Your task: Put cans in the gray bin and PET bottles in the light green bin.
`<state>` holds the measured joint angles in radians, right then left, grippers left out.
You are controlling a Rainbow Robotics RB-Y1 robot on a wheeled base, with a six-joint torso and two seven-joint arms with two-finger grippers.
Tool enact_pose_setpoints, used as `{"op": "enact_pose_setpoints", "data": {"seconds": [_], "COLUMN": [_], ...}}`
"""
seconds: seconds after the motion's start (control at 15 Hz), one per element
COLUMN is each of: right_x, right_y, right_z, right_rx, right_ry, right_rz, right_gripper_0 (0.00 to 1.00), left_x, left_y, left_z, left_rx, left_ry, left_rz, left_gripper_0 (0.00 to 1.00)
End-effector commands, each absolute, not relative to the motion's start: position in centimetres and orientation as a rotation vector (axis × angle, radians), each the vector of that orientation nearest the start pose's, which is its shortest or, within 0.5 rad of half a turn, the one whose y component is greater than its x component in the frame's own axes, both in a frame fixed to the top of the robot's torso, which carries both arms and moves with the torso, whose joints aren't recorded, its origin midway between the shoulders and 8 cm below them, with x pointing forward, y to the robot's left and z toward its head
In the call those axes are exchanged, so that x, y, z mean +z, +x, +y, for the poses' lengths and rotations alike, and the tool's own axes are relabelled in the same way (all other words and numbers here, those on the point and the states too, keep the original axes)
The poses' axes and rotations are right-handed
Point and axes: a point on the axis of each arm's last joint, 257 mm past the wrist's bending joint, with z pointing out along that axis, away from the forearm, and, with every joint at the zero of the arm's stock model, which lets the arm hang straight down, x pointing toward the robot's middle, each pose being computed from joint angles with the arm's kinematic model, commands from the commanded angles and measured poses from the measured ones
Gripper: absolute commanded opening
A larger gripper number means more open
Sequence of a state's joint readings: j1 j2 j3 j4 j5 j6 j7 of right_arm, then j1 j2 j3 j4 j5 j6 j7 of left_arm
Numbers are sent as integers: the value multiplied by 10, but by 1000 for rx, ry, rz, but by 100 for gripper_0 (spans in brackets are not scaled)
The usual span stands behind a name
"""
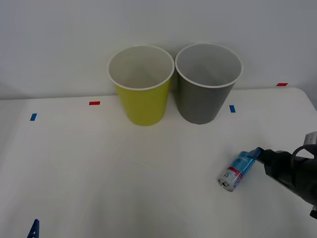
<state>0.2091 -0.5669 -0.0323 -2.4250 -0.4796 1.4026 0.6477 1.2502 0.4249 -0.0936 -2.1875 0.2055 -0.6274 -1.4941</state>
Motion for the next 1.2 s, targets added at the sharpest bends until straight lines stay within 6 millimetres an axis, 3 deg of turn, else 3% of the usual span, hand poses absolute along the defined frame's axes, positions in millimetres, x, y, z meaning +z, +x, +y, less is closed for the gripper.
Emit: {"op": "enact_pose_setpoints", "data": {"seconds": [0.07, 1.0, 1.2], "right_x": [-248, -286, -296], "right_y": [378, 409, 405], "right_z": [-277, -262, -259], "right_rx": [356, 329, 317], "right_ry": [730, 815, 819], "right_rz": [2390, 2514, 2543], "right_gripper_0": [100, 100, 100], "left_x": [-203, -203, -203], "left_y": [191, 191, 191], "left_z": [315, 315, 315], "left_rx": [52, 52, 52], "left_ry": [14, 14, 14], "left_rz": [1588, 1588, 1588], "left_gripper_0": [100, 100, 100]}}
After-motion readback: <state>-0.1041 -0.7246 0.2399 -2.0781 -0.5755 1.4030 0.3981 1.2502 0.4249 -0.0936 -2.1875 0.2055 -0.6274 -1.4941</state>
